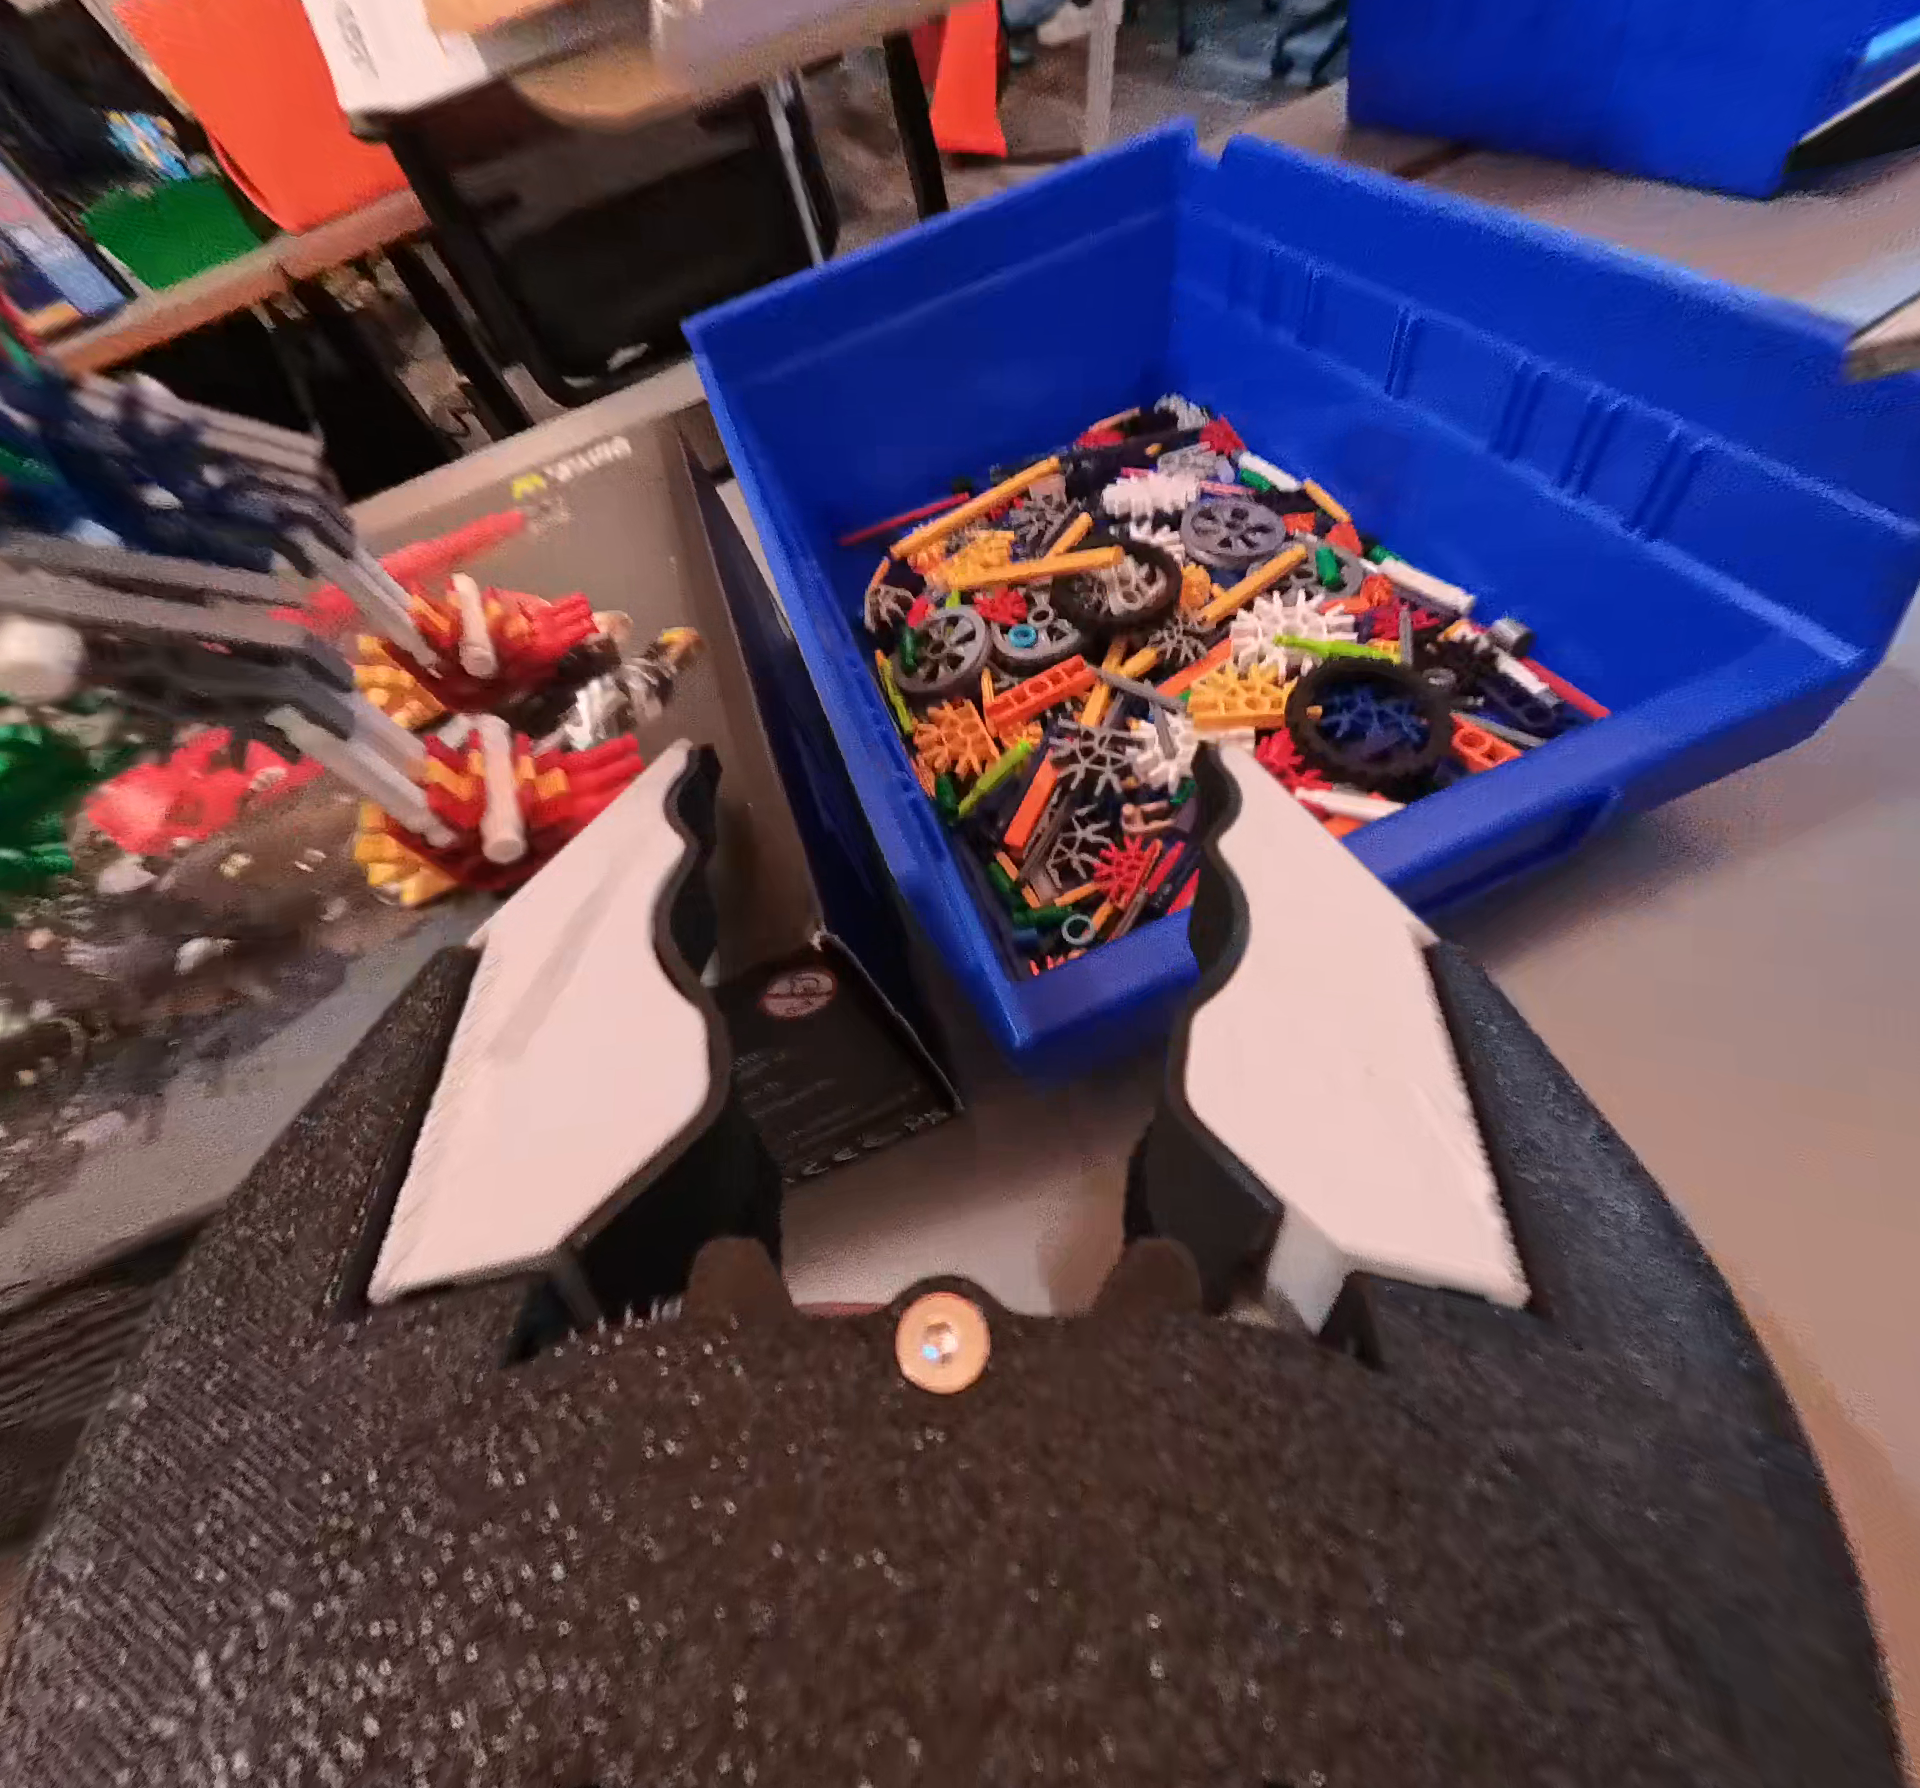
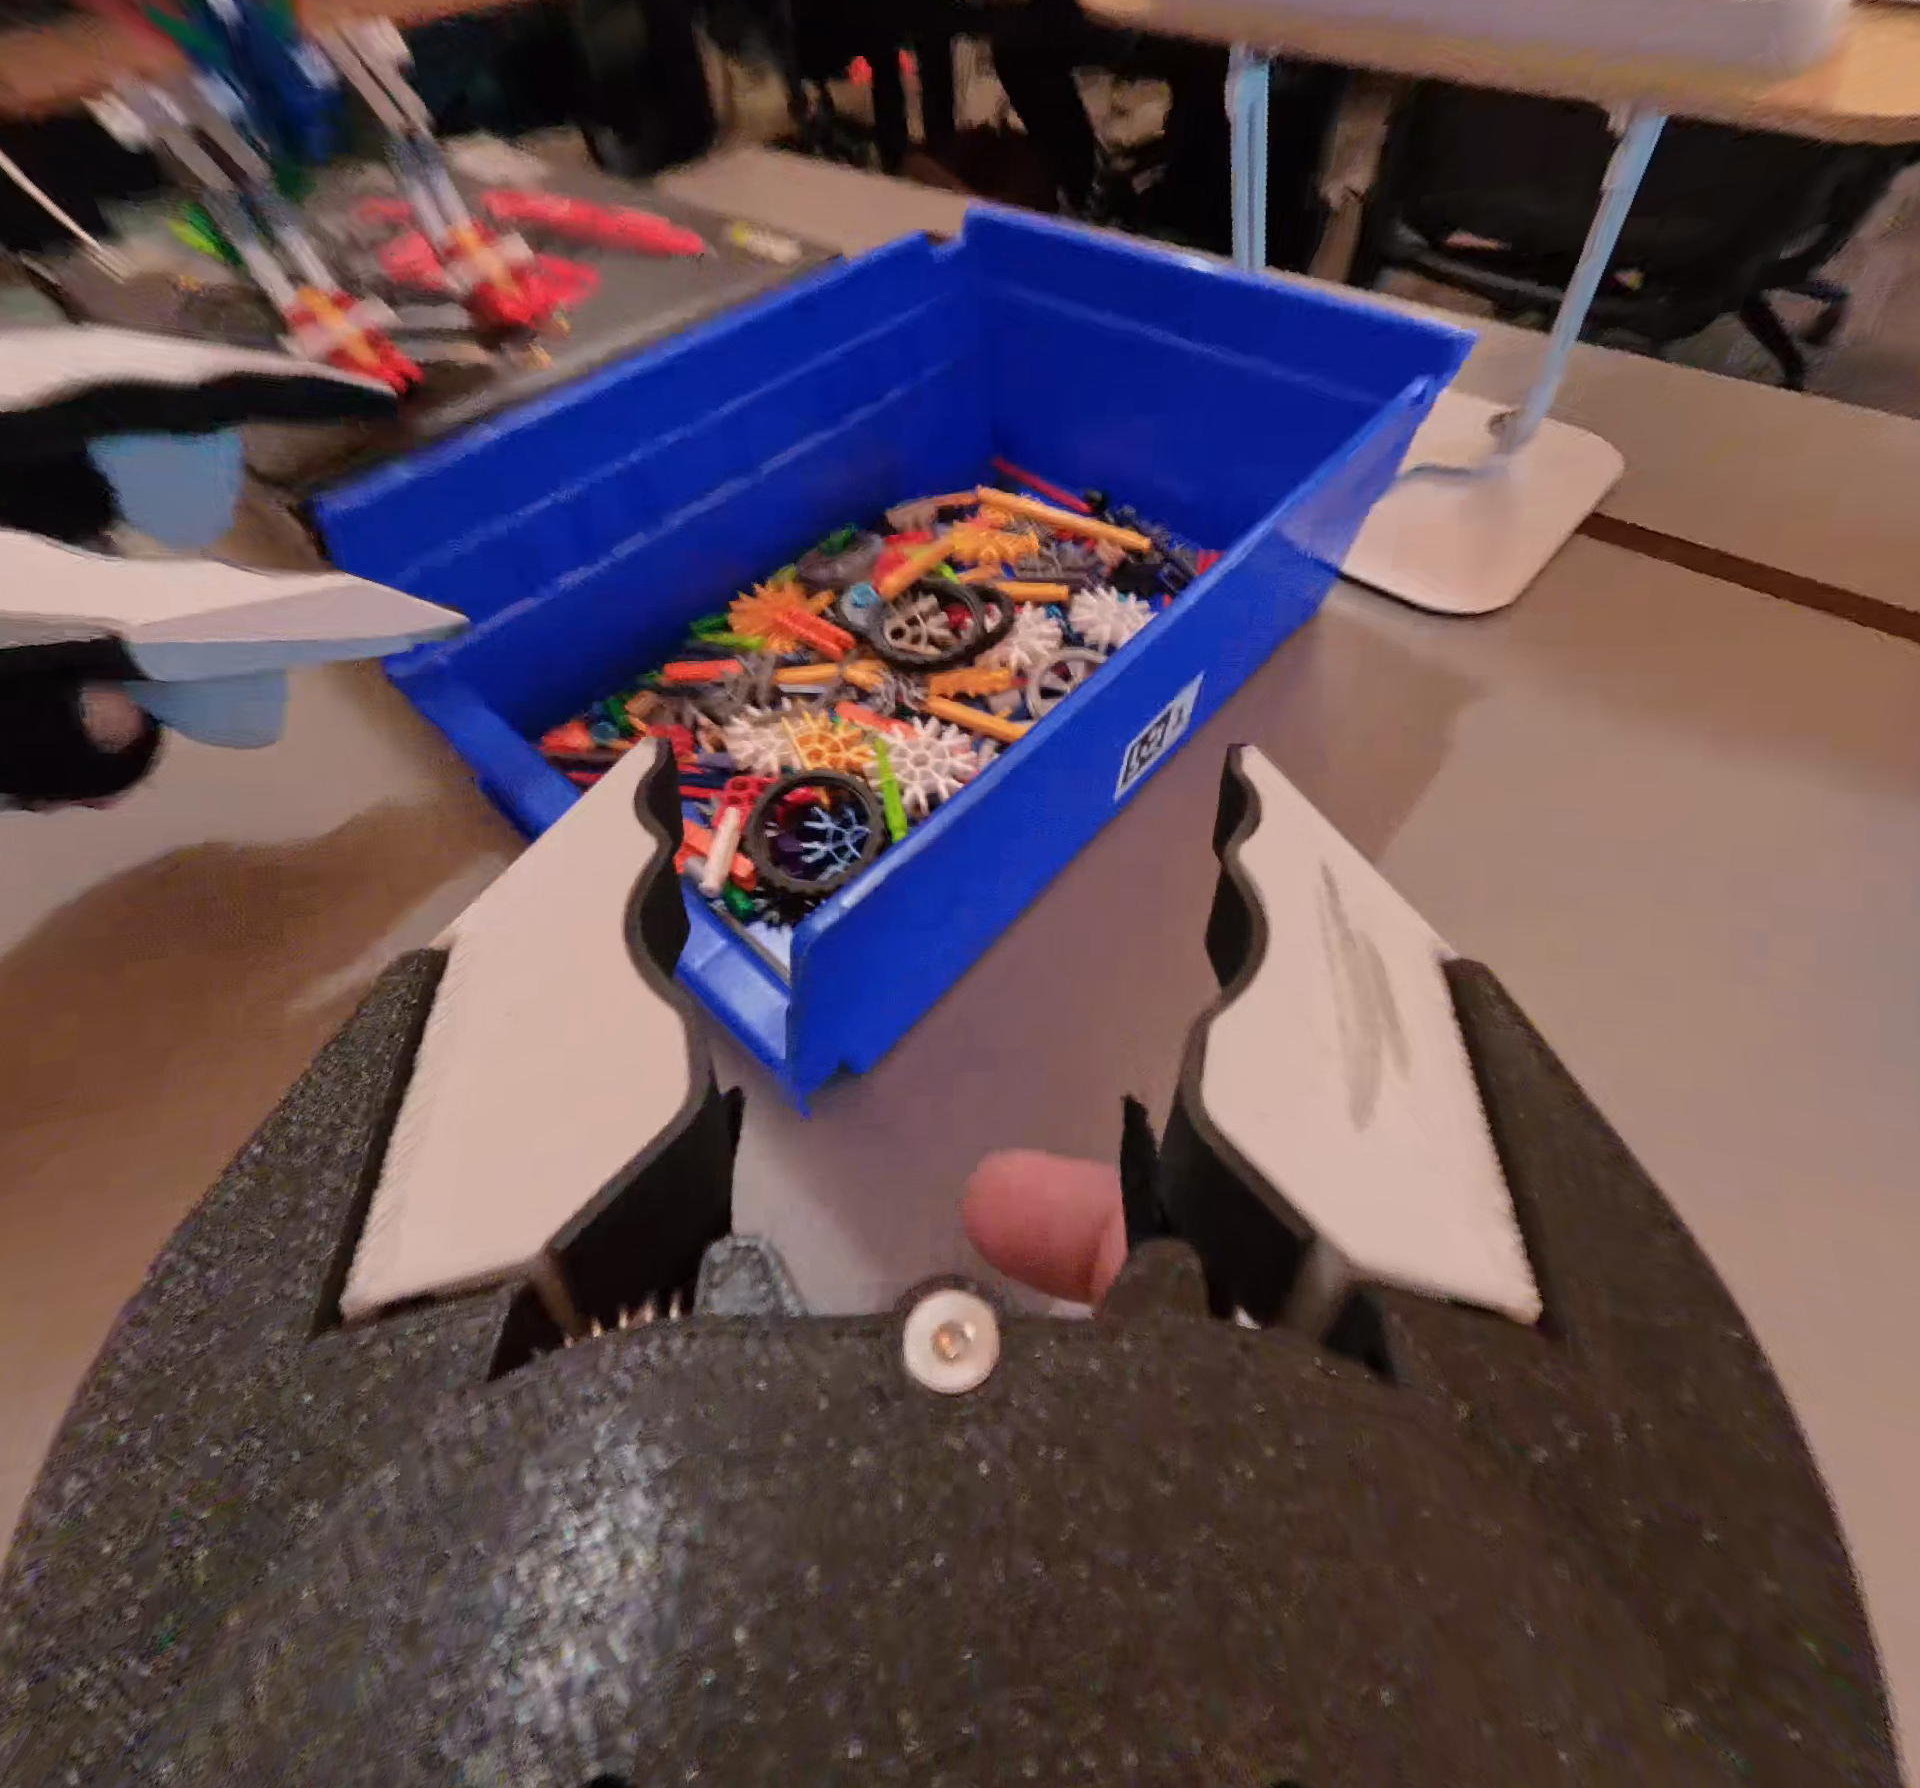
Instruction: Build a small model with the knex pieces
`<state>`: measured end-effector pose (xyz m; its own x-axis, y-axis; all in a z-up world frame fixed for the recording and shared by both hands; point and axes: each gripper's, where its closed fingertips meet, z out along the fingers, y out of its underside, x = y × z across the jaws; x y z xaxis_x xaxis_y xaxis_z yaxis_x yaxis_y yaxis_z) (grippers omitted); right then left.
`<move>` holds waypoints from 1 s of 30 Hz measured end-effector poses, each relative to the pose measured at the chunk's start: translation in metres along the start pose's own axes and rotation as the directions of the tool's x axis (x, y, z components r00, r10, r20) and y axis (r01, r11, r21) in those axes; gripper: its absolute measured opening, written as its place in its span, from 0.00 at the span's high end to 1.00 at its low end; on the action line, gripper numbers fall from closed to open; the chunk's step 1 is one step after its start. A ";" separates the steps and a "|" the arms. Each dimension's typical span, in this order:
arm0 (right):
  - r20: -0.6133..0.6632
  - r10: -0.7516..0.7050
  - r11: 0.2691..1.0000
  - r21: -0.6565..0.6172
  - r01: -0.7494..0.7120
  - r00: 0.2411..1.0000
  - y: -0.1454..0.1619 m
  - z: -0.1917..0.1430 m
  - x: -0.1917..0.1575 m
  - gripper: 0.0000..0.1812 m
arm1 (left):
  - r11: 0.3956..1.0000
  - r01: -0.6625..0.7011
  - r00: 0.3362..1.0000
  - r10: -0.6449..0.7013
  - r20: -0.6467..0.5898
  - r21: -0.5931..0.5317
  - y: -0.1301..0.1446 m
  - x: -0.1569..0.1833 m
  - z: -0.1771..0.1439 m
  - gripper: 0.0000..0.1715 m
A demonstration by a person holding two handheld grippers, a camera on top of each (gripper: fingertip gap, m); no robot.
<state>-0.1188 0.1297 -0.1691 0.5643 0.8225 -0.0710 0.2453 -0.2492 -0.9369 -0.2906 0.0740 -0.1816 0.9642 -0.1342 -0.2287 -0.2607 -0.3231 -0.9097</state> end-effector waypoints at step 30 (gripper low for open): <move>-0.348 -0.026 0.999 -0.044 0.011 0.937 0.055 -0.051 0.026 0.88 | 0.994 0.105 0.938 -0.095 -0.332 0.011 0.004 0.086 0.013 0.74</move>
<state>-0.0503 0.1108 -0.2049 0.7967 0.5995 0.0770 0.2865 -0.2623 -0.9215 -0.2078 0.0730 -0.2093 0.9138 -0.4060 -0.0128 -0.1576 -0.3255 -0.9323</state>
